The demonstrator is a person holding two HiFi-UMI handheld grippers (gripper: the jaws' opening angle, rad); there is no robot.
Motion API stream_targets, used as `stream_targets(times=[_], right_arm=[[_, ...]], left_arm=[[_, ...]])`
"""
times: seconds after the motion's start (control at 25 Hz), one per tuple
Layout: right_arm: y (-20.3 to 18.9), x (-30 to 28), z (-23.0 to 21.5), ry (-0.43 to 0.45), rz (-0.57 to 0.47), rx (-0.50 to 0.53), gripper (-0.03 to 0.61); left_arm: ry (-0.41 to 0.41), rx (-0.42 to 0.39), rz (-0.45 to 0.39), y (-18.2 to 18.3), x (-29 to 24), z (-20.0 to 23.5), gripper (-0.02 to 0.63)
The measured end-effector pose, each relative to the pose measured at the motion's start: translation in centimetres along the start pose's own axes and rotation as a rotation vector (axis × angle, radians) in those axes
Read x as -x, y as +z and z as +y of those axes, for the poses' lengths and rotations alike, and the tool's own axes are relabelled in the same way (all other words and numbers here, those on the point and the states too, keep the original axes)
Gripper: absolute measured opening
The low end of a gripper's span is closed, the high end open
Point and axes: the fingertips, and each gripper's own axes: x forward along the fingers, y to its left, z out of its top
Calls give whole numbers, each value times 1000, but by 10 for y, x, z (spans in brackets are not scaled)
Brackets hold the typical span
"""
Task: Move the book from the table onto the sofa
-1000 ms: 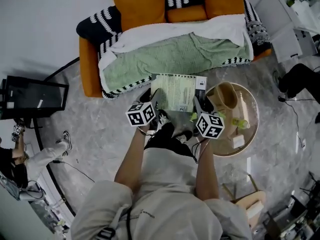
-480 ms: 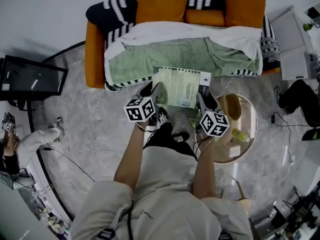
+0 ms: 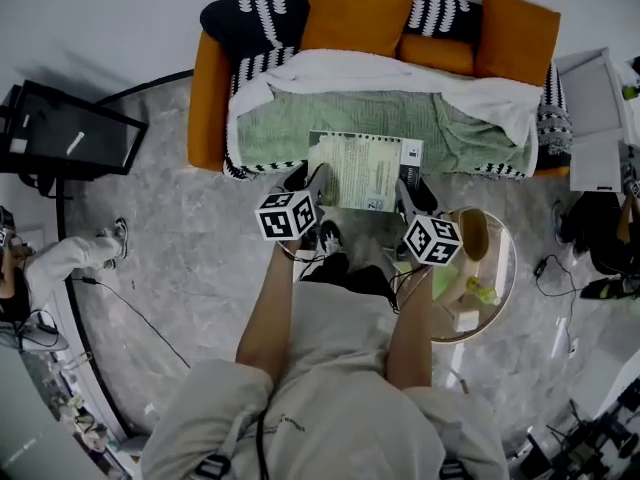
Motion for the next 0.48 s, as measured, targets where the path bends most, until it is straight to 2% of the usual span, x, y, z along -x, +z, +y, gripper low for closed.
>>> stream_targets(times=[0.28,0.48], right_arm=[[17,-29,35,97,31,111,193],[38,-47,54,118,6,131,192]], left_arm=[[35,73,-46,14,17,32,155],[29,60,-59,40,22,45,153]])
